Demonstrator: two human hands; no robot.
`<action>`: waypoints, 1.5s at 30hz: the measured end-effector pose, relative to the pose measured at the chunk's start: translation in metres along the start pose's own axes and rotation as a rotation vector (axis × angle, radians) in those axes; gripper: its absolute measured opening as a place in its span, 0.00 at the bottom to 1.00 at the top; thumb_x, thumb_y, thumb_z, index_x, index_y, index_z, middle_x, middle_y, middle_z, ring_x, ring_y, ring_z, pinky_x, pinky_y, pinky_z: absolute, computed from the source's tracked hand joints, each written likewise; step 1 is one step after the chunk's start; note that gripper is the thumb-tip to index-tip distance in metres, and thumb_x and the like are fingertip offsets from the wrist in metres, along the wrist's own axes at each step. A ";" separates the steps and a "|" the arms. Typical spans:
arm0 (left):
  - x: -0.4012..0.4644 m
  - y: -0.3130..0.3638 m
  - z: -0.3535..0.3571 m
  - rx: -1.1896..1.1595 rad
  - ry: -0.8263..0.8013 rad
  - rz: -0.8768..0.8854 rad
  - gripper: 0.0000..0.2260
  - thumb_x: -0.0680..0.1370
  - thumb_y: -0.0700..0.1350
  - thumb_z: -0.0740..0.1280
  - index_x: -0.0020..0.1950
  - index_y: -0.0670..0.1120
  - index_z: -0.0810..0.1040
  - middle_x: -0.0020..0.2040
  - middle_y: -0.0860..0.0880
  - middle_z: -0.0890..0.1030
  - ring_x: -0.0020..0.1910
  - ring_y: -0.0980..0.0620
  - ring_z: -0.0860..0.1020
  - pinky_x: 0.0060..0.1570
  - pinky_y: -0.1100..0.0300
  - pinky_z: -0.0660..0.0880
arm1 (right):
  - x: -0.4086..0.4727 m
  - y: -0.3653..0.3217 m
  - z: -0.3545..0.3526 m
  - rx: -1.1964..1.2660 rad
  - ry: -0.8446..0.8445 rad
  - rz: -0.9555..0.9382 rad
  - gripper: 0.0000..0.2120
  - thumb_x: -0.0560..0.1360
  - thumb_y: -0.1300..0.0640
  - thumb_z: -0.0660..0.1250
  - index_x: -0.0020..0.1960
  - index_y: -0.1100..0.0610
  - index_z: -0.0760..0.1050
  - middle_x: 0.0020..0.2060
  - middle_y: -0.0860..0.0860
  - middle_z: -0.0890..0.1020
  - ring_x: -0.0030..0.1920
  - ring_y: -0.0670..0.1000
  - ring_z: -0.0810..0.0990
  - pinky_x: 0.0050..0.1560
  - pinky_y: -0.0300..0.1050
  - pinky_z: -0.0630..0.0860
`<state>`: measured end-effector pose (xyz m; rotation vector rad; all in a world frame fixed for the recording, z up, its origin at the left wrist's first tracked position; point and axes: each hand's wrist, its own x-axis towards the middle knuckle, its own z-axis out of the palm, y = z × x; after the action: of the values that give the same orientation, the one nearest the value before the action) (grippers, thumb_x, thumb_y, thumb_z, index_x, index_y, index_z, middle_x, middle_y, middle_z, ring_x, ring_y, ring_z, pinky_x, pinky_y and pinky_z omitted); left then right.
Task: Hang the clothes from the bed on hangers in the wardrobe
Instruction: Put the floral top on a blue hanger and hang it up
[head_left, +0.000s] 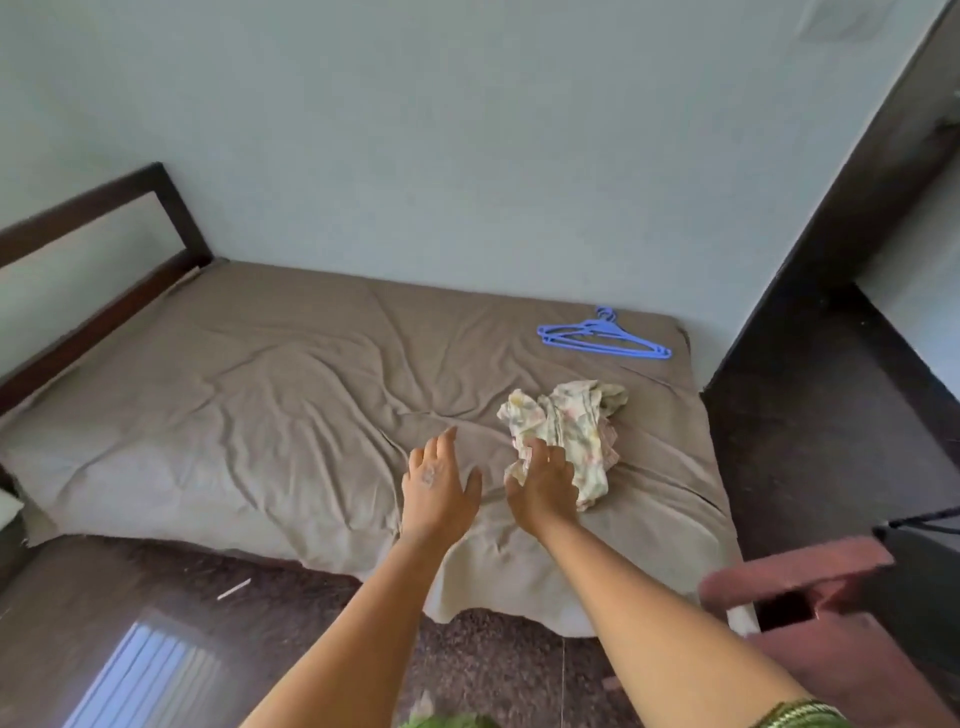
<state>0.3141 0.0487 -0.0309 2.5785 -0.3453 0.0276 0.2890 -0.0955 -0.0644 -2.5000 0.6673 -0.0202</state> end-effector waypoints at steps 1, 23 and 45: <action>0.020 -0.004 0.009 0.004 -0.031 -0.002 0.28 0.79 0.53 0.62 0.76 0.45 0.60 0.72 0.49 0.68 0.70 0.46 0.64 0.67 0.50 0.66 | 0.021 0.008 0.008 -0.003 -0.035 0.044 0.27 0.76 0.49 0.64 0.72 0.48 0.58 0.69 0.54 0.61 0.69 0.58 0.62 0.64 0.55 0.67; 0.304 -0.014 0.220 -0.128 -0.733 0.071 0.33 0.78 0.52 0.66 0.77 0.47 0.54 0.74 0.45 0.62 0.74 0.43 0.56 0.71 0.50 0.58 | 0.264 0.198 0.121 0.179 -0.471 0.843 0.15 0.74 0.49 0.68 0.59 0.49 0.79 0.62 0.51 0.77 0.67 0.54 0.71 0.67 0.45 0.66; 0.399 0.096 0.037 -1.064 -0.361 -0.340 0.04 0.75 0.41 0.69 0.49 0.47 0.80 0.42 0.45 0.83 0.46 0.42 0.82 0.46 0.46 0.81 | 0.378 -0.052 -0.186 1.783 0.089 0.267 0.21 0.76 0.72 0.61 0.62 0.51 0.65 0.44 0.56 0.77 0.42 0.50 0.77 0.43 0.42 0.74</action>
<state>0.6741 -0.1449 0.0211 1.5337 -0.0082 -0.5864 0.6160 -0.3274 0.0744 -0.6975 0.5547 -0.4193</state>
